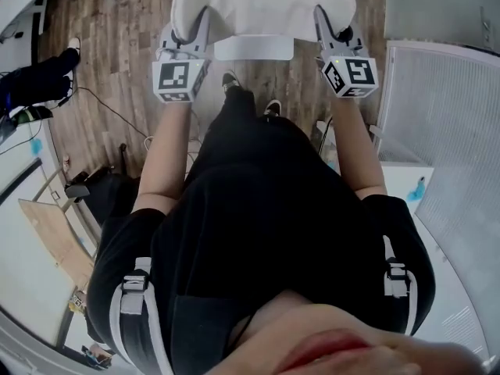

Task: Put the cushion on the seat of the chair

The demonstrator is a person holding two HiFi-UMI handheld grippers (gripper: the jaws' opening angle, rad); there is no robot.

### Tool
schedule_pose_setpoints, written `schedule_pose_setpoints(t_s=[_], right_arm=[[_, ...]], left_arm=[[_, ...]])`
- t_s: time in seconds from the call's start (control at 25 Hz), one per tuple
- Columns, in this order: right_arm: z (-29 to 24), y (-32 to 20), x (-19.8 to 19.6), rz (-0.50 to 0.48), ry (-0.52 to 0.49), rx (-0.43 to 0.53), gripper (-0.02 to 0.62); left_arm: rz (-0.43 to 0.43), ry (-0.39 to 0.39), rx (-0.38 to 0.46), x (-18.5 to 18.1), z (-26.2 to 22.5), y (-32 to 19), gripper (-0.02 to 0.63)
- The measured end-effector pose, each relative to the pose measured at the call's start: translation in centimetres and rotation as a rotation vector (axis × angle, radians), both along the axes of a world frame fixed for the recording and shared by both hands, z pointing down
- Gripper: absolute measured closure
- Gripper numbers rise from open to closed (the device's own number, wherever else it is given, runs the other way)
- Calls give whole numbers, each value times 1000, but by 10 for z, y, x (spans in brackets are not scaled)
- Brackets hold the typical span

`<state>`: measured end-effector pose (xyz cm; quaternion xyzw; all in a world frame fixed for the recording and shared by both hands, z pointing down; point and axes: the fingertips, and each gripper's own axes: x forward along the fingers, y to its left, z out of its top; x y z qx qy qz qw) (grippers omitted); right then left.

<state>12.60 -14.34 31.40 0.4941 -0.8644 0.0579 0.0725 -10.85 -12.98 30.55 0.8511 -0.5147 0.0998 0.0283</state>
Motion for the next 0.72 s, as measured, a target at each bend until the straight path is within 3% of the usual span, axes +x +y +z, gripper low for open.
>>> schedule_pose_setpoints(t_s=[0.28, 0.72], right_arm=[[27, -40, -32, 49, 40, -64, 537], [133, -79, -20, 62, 31, -219, 537]], left_arm=[[53, 31, -67, -32, 35, -53, 552], [69, 11, -230, -21, 134, -92, 552]])
